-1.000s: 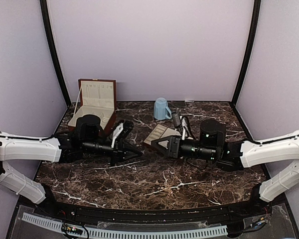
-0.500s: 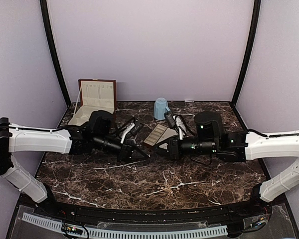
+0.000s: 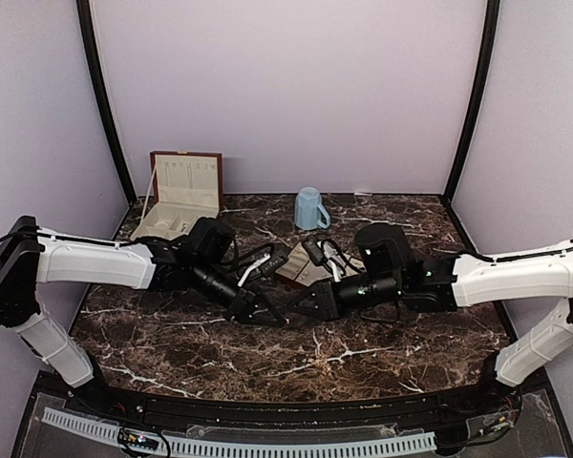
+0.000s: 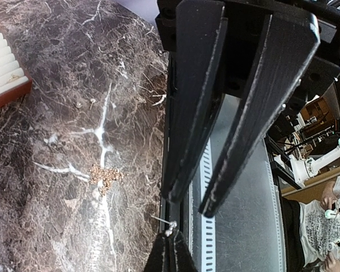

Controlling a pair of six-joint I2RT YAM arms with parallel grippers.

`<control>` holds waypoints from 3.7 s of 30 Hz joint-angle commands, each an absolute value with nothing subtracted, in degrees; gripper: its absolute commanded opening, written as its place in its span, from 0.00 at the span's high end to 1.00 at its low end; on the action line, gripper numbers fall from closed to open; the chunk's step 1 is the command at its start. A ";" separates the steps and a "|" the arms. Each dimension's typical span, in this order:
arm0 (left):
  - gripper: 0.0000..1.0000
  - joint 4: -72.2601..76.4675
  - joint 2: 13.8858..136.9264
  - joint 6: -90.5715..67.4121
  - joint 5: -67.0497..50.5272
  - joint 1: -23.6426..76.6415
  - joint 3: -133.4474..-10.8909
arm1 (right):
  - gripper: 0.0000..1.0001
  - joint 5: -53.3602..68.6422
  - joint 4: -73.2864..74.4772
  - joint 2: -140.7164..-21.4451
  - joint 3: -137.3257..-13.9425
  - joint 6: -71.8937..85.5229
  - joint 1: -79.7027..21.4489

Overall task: Organize the mixed jewelry
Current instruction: Pass from the left arm to the right

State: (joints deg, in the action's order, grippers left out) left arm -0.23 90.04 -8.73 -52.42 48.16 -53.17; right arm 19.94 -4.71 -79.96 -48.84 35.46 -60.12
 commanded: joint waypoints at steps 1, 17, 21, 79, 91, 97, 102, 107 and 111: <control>1.00 -1.98 90.71 -6.66 -55.18 48.25 -53.95 | 0.89 22.86 -10.33 -81.38 -48.34 38.15 -60.59; 1.00 -0.89 90.53 -6.87 -54.35 48.25 -53.43 | 0.92 22.24 -10.22 -83.85 -47.12 38.76 -61.63; 1.00 -0.79 90.53 -6.94 -54.16 48.24 -53.44 | 0.95 22.24 -10.12 -83.89 -47.02 38.75 -61.78; 1.00 2.23 90.02 -9.14 -51.73 47.65 -51.86 | 0.89 17.72 -8.00 -82.25 -46.86 37.68 -62.75; 1.00 2.63 90.04 -9.33 -52.30 47.72 -51.77 | 0.89 17.94 -8.76 -83.47 -47.72 37.35 -62.75; 1.00 2.77 90.08 -9.34 -52.28 47.65 -51.68 | 0.92 18.54 -9.09 -84.23 -48.23 37.33 -62.75; 1.00 2.96 89.95 -9.80 -51.52 47.65 -51.55 | 0.94 19.47 -9.76 -84.80 -48.44 37.77 -62.75; 1.00 3.87 89.92 -11.03 -49.73 47.65 -50.97 | 0.94 19.13 -11.10 -84.67 -47.70 39.04 -62.76; 1.00 6.64 89.14 -13.95 -48.06 46.60 -49.44 | 0.92 15.71 -12.89 -82.39 -45.57 41.48 -62.75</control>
State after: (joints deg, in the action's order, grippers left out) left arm 2.48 90.85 -11.11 -50.15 47.68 -51.46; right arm 17.91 -7.53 -84.29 -46.94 39.05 -62.22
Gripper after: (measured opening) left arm 0.017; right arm 0.066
